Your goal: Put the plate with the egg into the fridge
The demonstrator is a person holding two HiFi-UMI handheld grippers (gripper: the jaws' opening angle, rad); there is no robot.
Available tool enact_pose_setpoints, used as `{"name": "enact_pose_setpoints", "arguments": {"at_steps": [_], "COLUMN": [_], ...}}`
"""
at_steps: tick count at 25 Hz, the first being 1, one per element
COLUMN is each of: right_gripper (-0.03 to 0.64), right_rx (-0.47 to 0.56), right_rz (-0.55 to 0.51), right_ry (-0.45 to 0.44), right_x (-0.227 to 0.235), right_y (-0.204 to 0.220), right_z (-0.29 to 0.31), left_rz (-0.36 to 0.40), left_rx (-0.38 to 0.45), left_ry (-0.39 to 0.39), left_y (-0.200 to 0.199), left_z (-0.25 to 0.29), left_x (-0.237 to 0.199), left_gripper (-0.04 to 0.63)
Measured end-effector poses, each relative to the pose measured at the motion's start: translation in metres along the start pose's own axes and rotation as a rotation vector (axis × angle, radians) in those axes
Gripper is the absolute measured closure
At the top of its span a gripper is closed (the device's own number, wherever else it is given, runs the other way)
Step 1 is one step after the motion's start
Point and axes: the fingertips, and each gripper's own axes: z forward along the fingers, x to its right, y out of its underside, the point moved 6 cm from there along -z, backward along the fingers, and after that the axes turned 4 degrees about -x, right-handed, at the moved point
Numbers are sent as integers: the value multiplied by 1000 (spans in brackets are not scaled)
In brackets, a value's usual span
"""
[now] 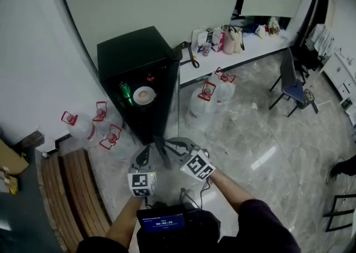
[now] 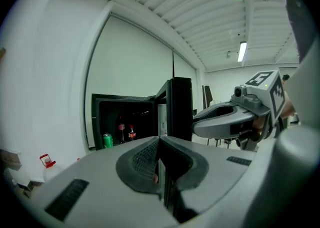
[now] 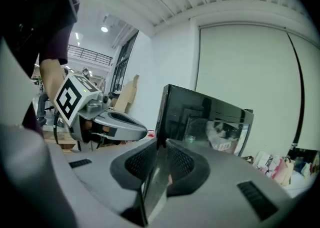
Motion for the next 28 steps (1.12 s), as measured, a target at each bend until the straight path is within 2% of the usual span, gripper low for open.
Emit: {"name": "enact_pose_setpoints", "arguments": {"at_steps": [3, 4, 11, 20, 28], "right_gripper": [570, 609, 609, 609, 609], "right_rx": [-1, 10, 89, 147, 166], "right_rz": [-7, -11, 72, 102, 108], "right_ry": [14, 20, 22, 39, 81], "right_x": [-11, -13, -21, -20, -5], "right_y": [-13, -18, -41, -60, -64], "right_z": [32, 40, 70, 83, 71], "left_rz": [-8, -10, -6, 7, 14], "left_rx": [13, 22, 83, 121, 135], "left_ry": [-33, -42, -72, -66, -47], "left_y": [1, -1, -17, -29, -39], "left_z": [-9, -12, -24, -21, -9], "left_x": [-25, -31, -63, -76, -67], "left_gripper": [586, 586, 586, 586, 586]}}
